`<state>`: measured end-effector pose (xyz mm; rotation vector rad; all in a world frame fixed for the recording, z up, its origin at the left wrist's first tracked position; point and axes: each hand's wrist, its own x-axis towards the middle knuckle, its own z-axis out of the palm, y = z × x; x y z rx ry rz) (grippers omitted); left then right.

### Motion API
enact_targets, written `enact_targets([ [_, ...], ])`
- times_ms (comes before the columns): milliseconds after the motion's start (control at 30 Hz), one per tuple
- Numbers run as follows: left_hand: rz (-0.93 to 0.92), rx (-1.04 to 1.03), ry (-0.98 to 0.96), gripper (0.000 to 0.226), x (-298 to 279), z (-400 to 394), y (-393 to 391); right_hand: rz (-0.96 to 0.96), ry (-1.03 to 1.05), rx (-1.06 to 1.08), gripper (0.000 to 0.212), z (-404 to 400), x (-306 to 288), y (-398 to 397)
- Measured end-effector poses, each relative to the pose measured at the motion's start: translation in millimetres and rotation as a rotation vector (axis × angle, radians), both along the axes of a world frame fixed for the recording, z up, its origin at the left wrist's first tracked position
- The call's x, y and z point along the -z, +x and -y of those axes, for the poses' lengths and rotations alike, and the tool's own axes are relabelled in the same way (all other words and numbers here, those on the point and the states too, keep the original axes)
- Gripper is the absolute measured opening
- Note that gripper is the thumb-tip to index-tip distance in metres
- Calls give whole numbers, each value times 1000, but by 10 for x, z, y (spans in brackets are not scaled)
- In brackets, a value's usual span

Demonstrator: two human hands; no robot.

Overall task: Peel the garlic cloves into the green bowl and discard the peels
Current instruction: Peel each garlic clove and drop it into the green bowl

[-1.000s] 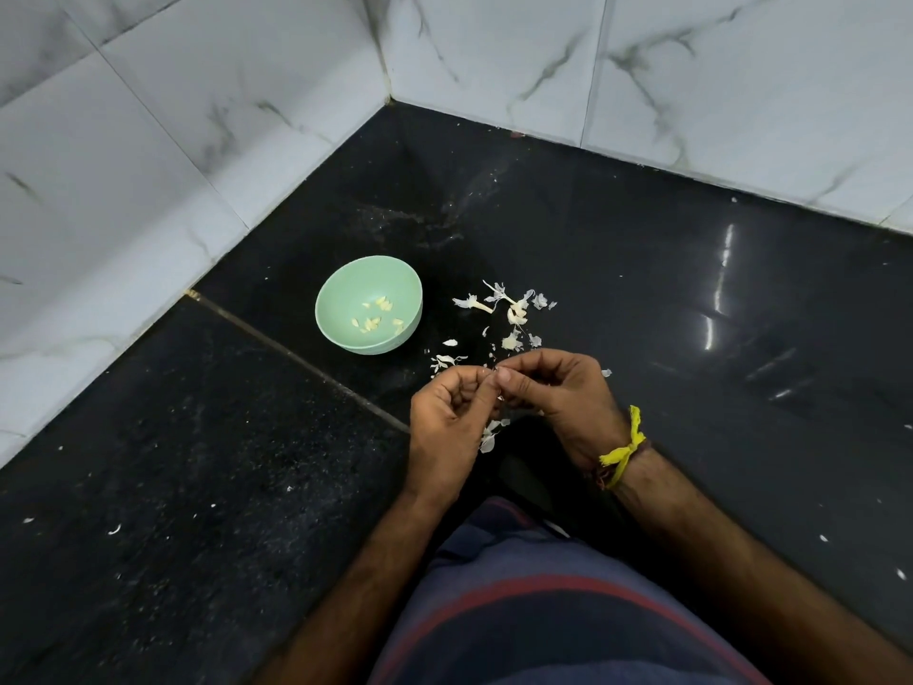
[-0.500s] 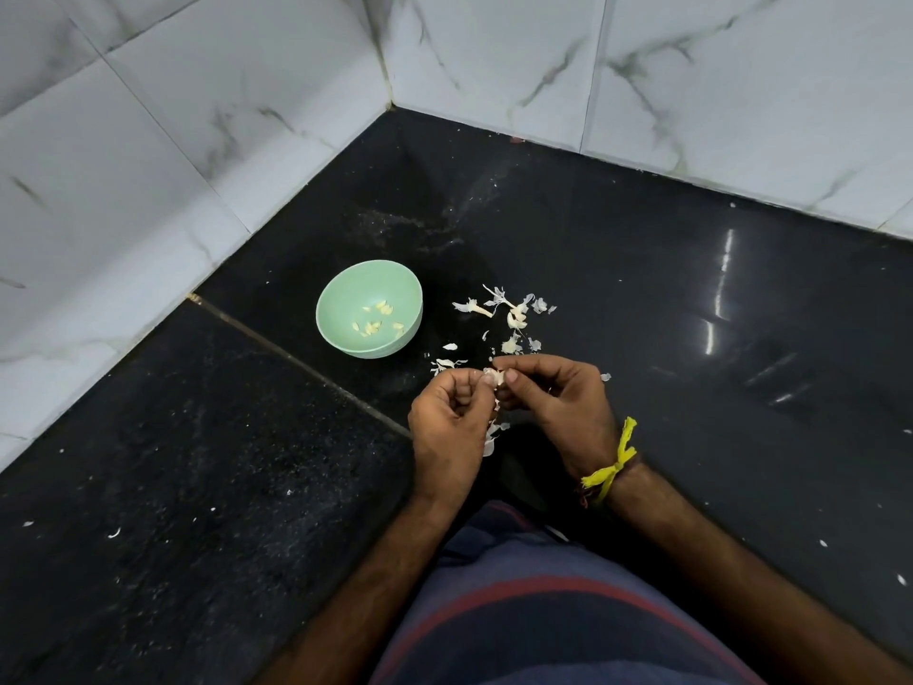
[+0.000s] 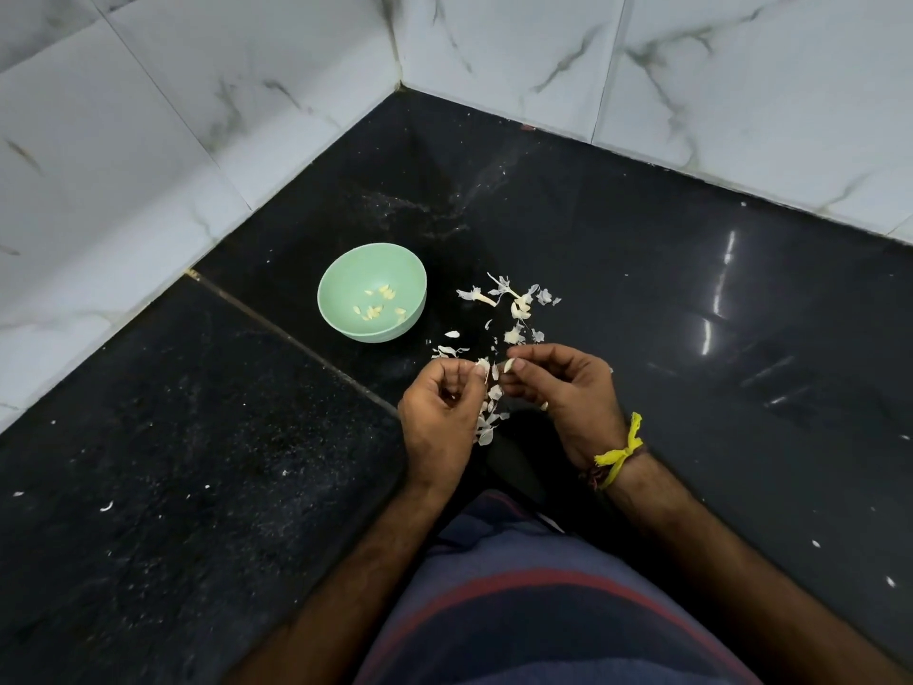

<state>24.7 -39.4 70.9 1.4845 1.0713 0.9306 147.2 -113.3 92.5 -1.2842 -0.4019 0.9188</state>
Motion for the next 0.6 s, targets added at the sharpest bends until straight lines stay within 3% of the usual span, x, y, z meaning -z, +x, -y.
enact_targets([
  [233, -337, 114, 349, 10, 448, -315, -123, 97, -102, 5, 6, -79, 33, 24],
  [467, -334, 148, 402, 22, 650, -444, -150, 212, -144, -34, 3, -272, 62, 75],
  [600, -338, 136, 408, 21, 681, -456, -142, 465, -143, -99, 5, -617, -47, 64],
])
